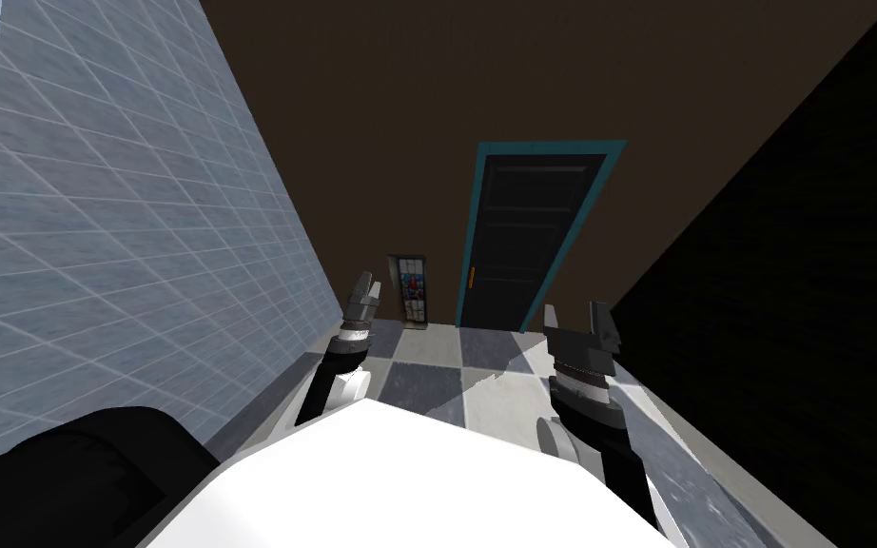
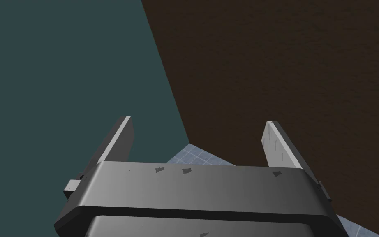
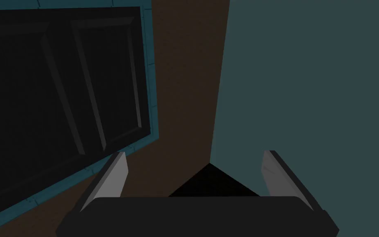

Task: Pull the door open

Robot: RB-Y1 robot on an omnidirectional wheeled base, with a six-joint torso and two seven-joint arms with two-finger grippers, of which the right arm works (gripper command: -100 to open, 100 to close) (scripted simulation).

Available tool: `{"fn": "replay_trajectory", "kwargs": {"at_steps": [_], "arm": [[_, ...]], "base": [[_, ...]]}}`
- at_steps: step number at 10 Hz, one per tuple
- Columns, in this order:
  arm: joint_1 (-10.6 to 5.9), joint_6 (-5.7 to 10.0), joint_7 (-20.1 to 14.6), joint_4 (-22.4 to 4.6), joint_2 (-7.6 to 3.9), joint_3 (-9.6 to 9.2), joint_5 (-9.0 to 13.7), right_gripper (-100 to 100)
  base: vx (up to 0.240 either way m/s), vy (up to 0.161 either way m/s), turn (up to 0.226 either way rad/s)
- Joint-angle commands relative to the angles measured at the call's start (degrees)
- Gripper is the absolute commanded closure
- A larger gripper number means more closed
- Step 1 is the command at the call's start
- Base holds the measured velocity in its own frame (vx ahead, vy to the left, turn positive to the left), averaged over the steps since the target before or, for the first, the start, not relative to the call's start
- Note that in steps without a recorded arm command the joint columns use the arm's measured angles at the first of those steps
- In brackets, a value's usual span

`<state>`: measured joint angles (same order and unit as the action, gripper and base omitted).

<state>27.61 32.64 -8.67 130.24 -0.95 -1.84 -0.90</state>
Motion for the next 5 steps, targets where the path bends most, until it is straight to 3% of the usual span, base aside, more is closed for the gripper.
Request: {"fn": "replay_trajectory", "kwargs": {"at_steps": [1,5], "arm": [[-0.31,0.79,-1.42,-1.95,-0.73,-0.51,1.96,-100],[-1.05,2.63,-4.75,-6.53,-2.2,-1.7,6.58,-100]], "base": [[0.084,-0.015,0.147],[0.136,-0.022,0.137]]}}
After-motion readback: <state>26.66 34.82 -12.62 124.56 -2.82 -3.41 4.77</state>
